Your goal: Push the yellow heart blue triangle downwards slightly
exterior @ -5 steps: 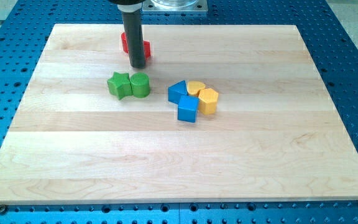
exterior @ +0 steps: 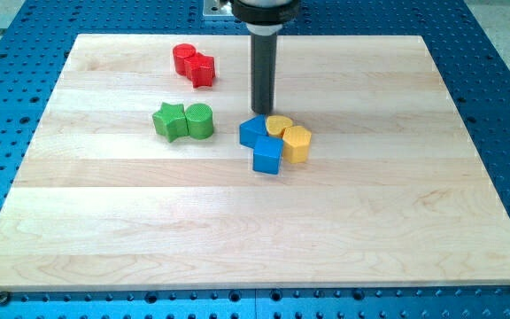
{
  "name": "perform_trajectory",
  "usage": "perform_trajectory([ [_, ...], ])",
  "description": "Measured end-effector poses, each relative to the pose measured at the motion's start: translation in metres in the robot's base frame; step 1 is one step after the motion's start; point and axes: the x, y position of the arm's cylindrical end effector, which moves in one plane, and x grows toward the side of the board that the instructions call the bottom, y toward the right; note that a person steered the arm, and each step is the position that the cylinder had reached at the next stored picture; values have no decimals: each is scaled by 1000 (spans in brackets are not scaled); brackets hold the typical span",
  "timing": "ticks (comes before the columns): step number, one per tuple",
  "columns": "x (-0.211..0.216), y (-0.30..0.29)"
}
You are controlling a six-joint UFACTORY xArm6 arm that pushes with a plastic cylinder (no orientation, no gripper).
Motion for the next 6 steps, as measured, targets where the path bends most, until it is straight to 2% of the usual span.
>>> perform_trajectory([
  [2, 51, 21],
  [4, 33, 6],
  [6, 37, -32],
])
